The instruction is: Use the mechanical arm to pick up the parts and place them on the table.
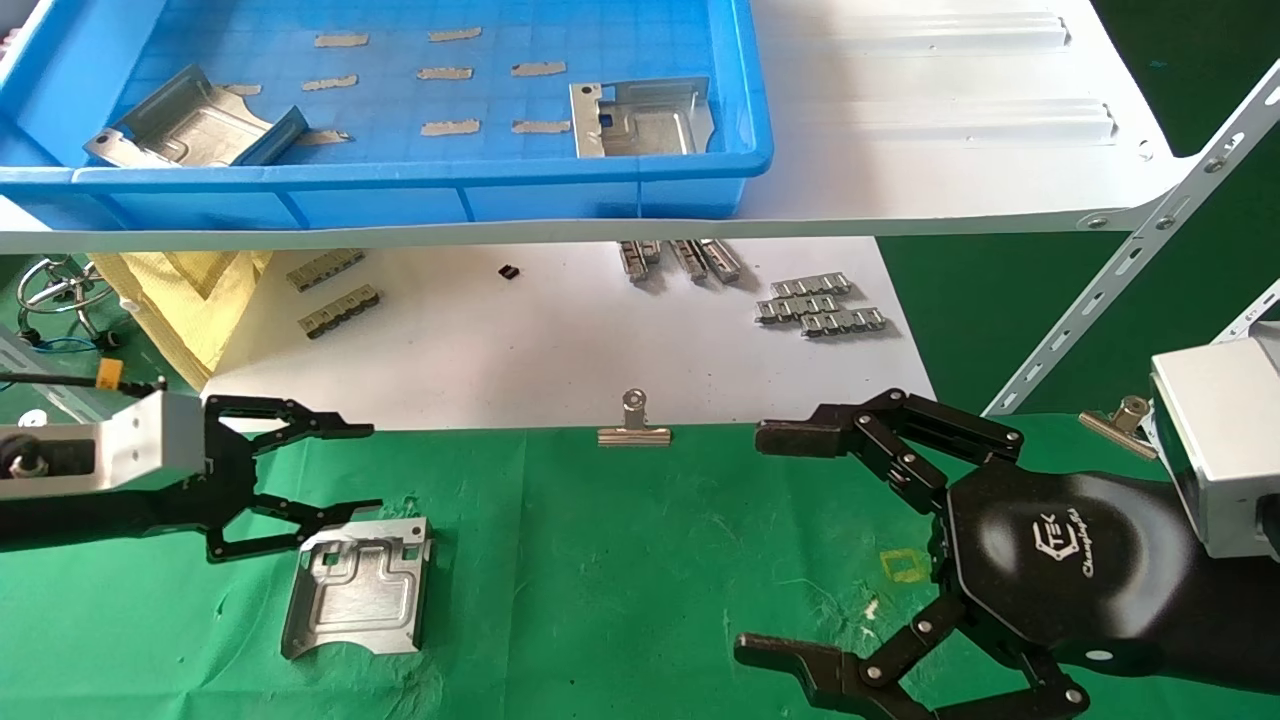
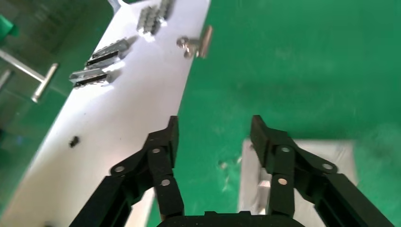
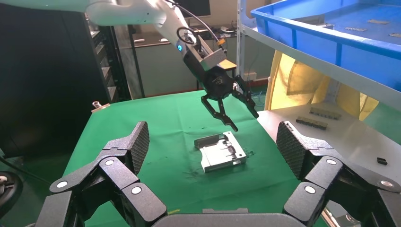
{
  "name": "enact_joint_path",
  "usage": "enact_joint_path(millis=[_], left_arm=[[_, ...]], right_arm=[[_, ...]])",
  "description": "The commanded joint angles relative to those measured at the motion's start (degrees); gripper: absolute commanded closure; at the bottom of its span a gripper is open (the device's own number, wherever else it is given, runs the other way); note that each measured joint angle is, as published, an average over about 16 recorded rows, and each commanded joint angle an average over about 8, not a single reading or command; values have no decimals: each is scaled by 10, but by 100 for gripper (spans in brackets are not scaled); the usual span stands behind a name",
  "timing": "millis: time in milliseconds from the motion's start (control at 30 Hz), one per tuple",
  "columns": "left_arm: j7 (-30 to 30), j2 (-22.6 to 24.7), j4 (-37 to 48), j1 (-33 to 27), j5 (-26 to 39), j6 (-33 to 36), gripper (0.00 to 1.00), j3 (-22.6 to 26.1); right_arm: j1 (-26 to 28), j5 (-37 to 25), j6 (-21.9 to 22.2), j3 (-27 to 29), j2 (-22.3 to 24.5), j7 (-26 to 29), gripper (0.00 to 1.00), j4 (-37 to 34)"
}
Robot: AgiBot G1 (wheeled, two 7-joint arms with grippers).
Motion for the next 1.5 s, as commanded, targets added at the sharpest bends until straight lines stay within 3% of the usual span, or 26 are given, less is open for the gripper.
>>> enact_joint_path(millis=[33, 267, 600, 1500], left_arm=[[-34, -7, -13, 12, -22, 2, 0, -4], [-100, -21, -41, 56, -75, 5, 0, -10], [-95, -21, -54, 54, -65, 2, 0, -18], [-281, -59, -313, 170, -113, -27, 0, -148]], right_arm=[[0, 0, 0, 0, 0, 0, 0, 0], [0, 0, 0, 0, 0, 0, 0, 0], [0, 0, 0, 0, 0, 0, 0, 0], [0, 0, 0, 0, 0, 0, 0, 0]])
